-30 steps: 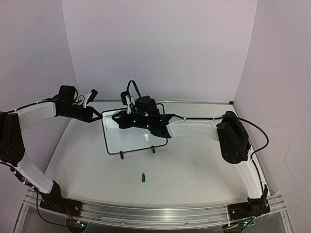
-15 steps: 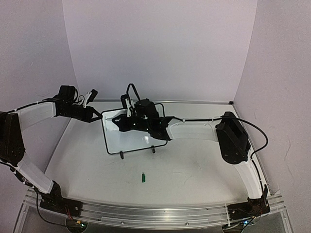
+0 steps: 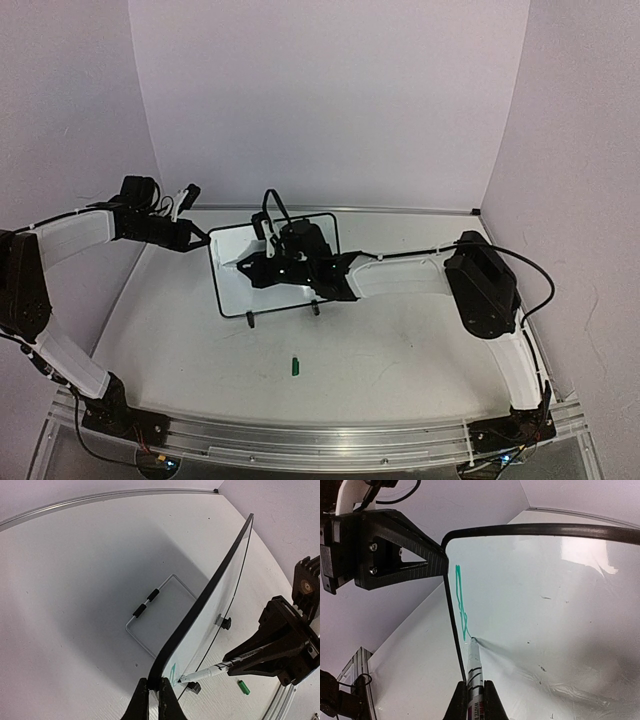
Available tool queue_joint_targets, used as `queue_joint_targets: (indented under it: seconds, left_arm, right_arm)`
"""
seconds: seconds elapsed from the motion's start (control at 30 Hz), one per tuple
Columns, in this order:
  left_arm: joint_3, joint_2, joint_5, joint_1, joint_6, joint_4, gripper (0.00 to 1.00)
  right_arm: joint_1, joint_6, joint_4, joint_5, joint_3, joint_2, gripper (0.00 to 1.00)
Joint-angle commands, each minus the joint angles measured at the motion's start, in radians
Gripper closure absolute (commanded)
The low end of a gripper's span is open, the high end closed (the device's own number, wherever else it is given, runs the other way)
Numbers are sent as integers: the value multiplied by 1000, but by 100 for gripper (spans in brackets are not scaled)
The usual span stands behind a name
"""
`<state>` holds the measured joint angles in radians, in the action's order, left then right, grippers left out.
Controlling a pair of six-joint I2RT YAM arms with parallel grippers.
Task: Write a sentence on the whiteboard
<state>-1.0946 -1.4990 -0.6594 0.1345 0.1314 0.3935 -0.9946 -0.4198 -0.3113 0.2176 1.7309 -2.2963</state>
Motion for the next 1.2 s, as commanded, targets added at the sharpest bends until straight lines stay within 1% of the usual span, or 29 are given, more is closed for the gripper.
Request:
queue_joint_targets:
  seconds: [0.0,0.13,0.27,0.33,0.47,0.63,1.17]
  left_arm:
    - [-9,42,21,-3,30,-7,100]
    - [-8,42,21,-3,30,-7,100]
    - [-9,43,24,-3,31,-6,100]
    - [-10,42,29,-3,30,-4,100]
    - [-9,41,35,-3,35,-4,100]
    - [-6,42,38,-3,41,-3,100]
    - [3,60,40,-3,56,-5,100]
  right_arm:
    - [15,-3,-26,-43,-1,49,100]
    - [15,-3,-31,-25,13,45,100]
    - [14,0,-83,66,-11,71,100]
    - [14,-1,-107,85,-32,95,100]
    - [14,11,-82,60,-21,116,100]
    - [13,34,-20,52,33,83,100]
    - [14,38,3,49,131,17,100]
